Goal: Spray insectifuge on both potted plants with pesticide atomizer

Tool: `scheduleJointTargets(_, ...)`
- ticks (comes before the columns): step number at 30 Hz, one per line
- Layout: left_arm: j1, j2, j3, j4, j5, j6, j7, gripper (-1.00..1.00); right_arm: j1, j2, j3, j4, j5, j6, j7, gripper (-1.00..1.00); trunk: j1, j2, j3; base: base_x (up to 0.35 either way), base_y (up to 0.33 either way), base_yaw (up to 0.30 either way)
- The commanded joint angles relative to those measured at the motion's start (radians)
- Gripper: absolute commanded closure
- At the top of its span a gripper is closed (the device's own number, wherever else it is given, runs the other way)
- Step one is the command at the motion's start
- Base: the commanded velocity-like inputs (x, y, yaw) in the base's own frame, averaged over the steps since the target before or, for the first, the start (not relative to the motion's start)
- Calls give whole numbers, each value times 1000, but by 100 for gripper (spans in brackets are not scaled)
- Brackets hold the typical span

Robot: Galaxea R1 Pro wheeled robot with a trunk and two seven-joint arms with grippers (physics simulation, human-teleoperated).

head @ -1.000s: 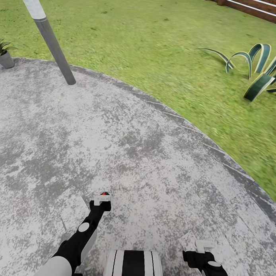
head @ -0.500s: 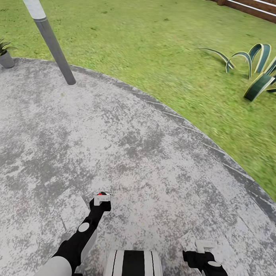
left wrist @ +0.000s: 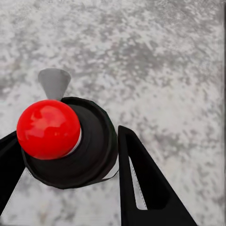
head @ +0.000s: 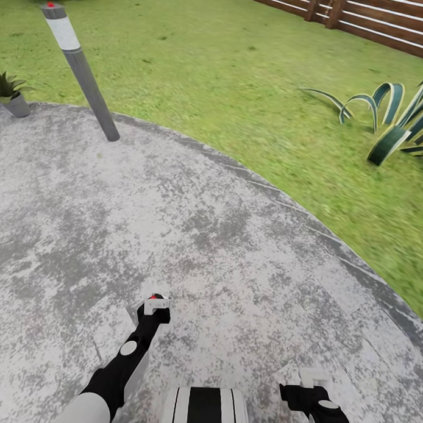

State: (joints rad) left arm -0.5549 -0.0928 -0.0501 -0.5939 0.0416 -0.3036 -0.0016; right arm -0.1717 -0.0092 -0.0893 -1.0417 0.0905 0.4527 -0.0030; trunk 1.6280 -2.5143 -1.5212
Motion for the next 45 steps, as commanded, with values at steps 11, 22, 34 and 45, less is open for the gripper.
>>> scheduleJointTargets(11,0,0,-2,-72,5,3,2,100,0,0,2,0,14,4,0,-100,-5,2,42,0,0,0)
scheduleJointTargets(22,2,1,-3,-253,7,263,0,100,0,0,1,-1,14,4,0,-100,-10,5,85,0,0,0)
scheduleJointTargets(34,10,8,-3,-320,7,362,0,100,0,-3,-40,-55,13,5,0,-100,-15,8,131,0,0,0)
scheduleJointTargets(45,10,23,0,-449,5,626,0,100,1,-1,-103,-156,15,7,0,-100,-20,10,174,0,0,0)
